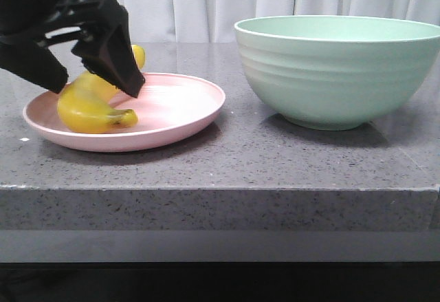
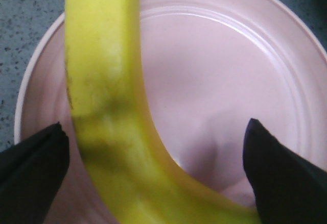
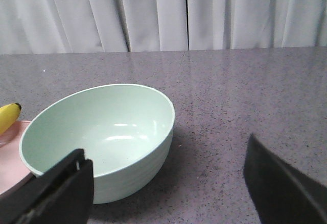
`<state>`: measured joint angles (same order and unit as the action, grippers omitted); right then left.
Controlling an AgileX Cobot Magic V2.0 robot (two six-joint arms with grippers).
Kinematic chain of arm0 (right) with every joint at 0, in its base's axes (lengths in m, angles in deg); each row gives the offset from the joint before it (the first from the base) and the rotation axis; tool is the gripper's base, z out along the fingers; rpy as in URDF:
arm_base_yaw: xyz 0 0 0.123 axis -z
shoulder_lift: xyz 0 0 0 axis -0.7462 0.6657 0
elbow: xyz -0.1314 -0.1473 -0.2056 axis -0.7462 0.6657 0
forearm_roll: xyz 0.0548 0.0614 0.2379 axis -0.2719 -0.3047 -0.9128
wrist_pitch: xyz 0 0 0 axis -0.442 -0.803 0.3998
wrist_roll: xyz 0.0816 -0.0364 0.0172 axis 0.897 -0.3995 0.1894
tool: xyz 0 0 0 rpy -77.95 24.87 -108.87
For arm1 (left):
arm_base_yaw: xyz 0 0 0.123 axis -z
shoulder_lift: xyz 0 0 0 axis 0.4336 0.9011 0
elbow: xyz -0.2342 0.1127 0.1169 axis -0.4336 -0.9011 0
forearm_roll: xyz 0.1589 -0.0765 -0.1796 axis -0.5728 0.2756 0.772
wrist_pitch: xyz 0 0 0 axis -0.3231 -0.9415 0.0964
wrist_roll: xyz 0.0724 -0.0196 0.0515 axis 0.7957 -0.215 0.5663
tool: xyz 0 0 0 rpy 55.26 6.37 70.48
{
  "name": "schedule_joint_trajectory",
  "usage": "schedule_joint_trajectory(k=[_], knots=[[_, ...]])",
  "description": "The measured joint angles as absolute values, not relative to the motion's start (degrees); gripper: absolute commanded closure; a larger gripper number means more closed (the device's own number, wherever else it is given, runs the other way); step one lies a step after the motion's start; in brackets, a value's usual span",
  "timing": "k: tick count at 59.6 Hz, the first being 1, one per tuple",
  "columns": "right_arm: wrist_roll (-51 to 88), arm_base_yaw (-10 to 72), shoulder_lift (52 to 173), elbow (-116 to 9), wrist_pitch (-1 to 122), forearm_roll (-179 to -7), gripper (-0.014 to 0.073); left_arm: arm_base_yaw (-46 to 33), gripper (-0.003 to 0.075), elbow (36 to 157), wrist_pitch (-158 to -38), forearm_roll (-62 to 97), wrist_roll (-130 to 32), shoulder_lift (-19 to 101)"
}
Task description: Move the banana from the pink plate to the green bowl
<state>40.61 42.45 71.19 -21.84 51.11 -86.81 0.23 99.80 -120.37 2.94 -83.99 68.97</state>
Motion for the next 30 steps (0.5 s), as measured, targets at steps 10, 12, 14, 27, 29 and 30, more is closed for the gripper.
schedule_joint_trajectory(k=[10, 12, 14, 27, 29, 30], knots=[[40.6, 42.4, 71.2, -21.8, 51.1, -86.8, -0.0018, 0.2, 0.0050, 100.0, -120.3, 3.0, -84.2, 69.6], [40.6, 42.4, 71.2, -21.8, 51.1, -86.8, -0.0018, 0.2, 0.0050, 100.0, -120.3, 3.1, -84.2, 69.7], [40.6, 42.4, 71.2, -21.8, 51.1, -86.8, -0.0018, 0.2, 0.0050, 100.0, -120.3, 3.1, -84.2, 69.9], [40.6, 42.4, 71.2, -21.8, 51.1, -86.8, -0.0018, 0.2, 0.0050, 100.0, -120.4, 3.1, -84.2, 72.3], [40.6, 42.4, 71.2, -21.8, 51.1, -86.8, -0.0018, 0.2, 0.0051, 100.0, -120.4, 3.1, -84.2, 72.6], [40.6, 42.4, 71.2, -21.8, 51.1, -86.8, -0.0018, 0.2, 0.0051, 100.0, -120.4, 3.1, -84.2, 72.7]])
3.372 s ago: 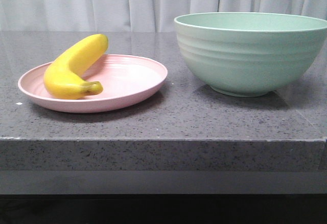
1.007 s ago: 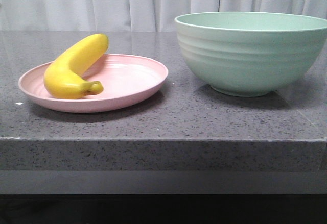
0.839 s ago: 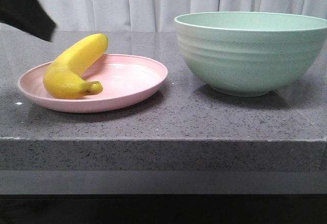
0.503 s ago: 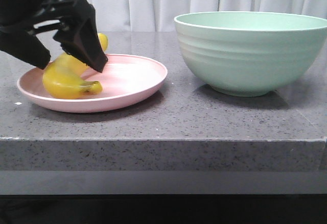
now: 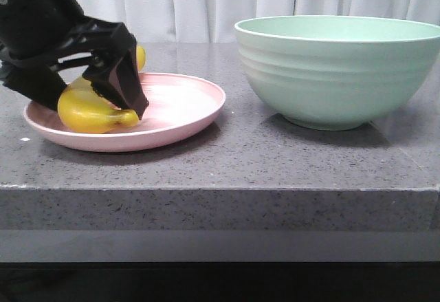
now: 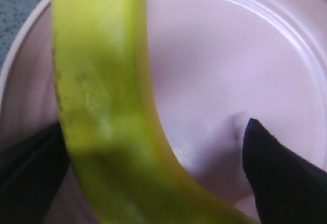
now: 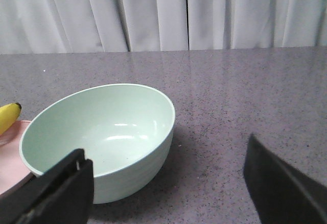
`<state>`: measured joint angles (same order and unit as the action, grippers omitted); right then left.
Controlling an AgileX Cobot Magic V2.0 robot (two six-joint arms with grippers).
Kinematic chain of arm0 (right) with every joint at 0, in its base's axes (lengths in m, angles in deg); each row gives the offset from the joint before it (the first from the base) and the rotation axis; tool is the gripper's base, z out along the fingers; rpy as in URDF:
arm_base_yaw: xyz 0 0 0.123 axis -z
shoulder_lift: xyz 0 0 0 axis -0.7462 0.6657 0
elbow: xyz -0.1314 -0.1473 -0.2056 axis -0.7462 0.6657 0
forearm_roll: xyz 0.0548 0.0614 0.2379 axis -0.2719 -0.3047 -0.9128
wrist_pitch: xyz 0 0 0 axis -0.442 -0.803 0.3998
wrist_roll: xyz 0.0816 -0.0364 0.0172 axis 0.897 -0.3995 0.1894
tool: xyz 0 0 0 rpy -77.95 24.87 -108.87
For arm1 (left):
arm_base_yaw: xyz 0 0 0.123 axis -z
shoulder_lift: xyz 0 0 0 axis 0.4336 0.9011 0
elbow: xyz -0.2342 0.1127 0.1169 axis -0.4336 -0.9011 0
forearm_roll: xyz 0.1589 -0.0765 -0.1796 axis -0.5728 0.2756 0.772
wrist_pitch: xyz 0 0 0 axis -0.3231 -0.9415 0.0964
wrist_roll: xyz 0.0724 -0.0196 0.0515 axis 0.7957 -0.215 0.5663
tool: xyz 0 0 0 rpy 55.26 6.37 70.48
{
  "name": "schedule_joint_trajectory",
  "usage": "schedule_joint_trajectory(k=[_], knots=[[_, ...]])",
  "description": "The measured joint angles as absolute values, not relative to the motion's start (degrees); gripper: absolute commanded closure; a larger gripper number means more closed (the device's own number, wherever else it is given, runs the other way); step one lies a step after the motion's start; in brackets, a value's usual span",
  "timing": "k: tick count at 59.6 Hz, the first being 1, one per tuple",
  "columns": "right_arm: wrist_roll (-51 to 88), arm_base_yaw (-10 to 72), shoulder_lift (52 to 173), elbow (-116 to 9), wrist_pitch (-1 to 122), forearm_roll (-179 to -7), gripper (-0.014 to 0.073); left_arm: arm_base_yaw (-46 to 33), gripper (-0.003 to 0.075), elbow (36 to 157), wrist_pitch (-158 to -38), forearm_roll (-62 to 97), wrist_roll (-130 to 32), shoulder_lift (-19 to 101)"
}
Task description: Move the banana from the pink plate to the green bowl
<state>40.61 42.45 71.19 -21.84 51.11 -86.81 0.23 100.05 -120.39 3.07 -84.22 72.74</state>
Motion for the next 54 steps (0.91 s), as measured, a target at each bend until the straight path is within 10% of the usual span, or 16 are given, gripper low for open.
schedule_joint_trajectory(k=[12, 36, 54], knots=[[40.6, 42.4, 71.2, -21.8, 51.1, -86.8, -0.0018, 0.2, 0.0113, 100.1, -120.4, 3.1, -84.2, 73.0], [40.6, 42.4, 71.2, -21.8, 51.1, -86.8, -0.0018, 0.2, 0.0485, 100.1, -117.3, 3.1, -85.0, 73.1], [40.6, 42.4, 71.2, -21.8, 51.1, -86.8, -0.0018, 0.2, 0.0552, 103.1, -114.8, 3.1, -85.3, 73.1]])
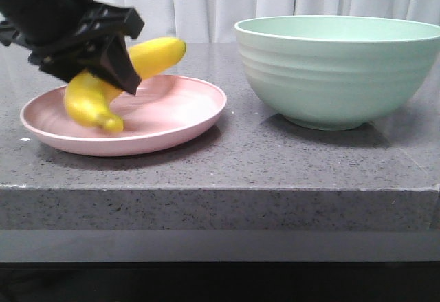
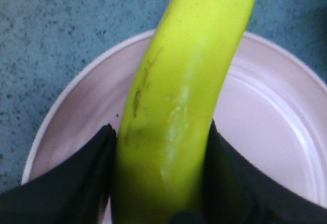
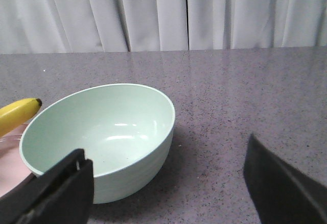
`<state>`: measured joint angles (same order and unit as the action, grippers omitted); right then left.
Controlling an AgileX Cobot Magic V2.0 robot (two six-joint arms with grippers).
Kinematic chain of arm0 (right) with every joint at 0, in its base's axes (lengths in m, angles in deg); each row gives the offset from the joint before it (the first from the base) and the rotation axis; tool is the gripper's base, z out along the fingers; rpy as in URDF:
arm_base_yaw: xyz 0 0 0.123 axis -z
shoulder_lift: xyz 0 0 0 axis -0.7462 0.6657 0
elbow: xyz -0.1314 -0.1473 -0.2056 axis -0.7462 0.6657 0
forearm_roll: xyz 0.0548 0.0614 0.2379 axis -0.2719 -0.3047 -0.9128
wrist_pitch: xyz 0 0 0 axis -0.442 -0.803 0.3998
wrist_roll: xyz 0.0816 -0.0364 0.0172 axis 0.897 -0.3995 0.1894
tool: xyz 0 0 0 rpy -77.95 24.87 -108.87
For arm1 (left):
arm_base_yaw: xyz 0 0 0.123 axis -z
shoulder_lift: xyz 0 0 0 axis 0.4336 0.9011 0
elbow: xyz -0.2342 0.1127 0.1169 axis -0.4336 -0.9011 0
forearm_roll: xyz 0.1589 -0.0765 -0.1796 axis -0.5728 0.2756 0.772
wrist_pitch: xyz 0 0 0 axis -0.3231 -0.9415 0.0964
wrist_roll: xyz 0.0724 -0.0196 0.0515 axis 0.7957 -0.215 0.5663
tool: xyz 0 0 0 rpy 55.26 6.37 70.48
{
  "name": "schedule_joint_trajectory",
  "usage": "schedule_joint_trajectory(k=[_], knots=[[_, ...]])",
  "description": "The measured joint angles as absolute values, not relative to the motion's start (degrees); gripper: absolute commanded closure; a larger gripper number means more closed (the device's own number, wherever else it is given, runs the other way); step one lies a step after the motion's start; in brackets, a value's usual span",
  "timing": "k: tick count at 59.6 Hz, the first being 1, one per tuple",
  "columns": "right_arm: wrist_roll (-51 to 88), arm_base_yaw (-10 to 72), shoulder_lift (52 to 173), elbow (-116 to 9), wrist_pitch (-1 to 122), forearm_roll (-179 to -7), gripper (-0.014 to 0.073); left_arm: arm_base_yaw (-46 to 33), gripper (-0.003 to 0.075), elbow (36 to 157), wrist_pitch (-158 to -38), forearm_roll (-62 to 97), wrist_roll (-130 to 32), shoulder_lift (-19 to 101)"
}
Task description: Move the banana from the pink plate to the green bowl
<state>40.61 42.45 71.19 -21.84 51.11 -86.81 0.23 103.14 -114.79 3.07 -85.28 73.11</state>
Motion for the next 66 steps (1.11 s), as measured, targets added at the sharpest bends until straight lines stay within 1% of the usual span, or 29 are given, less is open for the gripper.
schedule_joint_trajectory(k=[10, 18, 24, 39, 49, 66], knots=[[40.6, 42.4, 71.2, -21.8, 51.1, -87.2, -0.0018, 2.4, 0.0552, 108.2, -117.3, 3.1, -85.4, 70.0], [40.6, 42.4, 71.6, -21.8, 51.1, -91.4, -0.0018, 7.3, 0.0552, 111.5, -118.0, 3.1, -85.4, 66.0], [40.6, 42.4, 73.2, -21.8, 51.8, -100.2, -0.0018, 12.7, 0.0552, 112.4, -118.3, 3.1, -85.4, 63.3], [38.6, 42.4, 78.8, -22.0, 52.3, -125.7, -0.0018, 23.6, 0.0552, 112.5, -119.8, 3.1, -85.4, 62.5], [29.7, 42.4, 83.5, -23.4, 48.6, -140.1, -0.0018, 27.0, 0.0552, 112.5, -119.9, 3.1, -85.4, 62.5], [6.5, 42.4, 92.6, -25.8, 43.6, -166.9, -0.0018, 27.8, 0.0552, 112.5, -120.4, 3.1, -85.4, 62.5]])
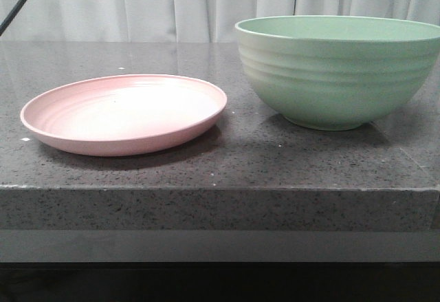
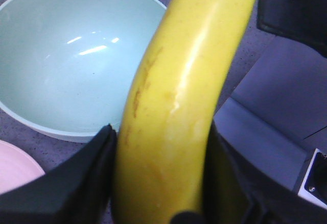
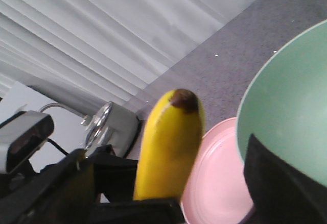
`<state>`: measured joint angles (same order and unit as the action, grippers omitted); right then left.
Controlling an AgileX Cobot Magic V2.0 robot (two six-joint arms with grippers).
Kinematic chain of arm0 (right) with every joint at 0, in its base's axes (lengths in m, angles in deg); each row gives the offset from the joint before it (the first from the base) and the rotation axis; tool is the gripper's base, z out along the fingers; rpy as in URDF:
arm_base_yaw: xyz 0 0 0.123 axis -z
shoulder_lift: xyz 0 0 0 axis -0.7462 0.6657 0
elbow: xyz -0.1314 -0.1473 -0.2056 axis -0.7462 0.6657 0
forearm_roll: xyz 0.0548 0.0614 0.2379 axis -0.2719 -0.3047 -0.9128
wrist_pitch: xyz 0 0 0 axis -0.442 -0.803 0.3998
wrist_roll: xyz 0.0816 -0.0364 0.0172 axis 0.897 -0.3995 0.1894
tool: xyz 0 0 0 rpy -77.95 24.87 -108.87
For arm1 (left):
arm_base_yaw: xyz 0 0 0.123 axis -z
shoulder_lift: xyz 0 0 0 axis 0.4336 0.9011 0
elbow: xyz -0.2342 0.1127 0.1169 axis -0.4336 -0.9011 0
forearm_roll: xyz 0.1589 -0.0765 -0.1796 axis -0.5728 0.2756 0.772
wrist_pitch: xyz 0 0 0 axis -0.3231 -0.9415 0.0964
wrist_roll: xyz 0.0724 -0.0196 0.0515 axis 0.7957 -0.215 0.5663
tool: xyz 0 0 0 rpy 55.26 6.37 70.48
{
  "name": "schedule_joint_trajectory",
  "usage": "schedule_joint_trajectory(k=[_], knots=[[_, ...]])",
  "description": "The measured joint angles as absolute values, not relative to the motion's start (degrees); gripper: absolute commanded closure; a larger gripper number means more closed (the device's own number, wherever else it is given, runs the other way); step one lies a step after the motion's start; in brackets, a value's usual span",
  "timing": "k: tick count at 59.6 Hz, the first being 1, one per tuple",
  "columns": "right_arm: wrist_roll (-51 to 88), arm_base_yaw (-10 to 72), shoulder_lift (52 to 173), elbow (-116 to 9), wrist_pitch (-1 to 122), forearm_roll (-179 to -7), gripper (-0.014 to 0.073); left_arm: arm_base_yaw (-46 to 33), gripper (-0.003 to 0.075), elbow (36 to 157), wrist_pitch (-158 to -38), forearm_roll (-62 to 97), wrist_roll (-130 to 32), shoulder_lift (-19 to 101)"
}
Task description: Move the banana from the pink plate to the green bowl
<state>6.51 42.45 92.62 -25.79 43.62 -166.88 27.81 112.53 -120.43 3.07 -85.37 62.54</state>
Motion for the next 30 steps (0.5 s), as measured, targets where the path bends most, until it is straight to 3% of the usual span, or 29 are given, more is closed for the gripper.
schedule_joint_trajectory(k=[22, 30], knots=[[-7.0, 42.4, 108.5, -29.0, 32.2, -180.0, -0.0012, 27.8, 0.0552, 112.5, -120.5, 3.1, -85.4, 62.5], [-7.3, 42.4, 111.3, -30.3, 28.5, -180.0, 0.0134, 27.8, 0.0552, 112.5, -120.5, 3.1, -85.4, 62.5]])
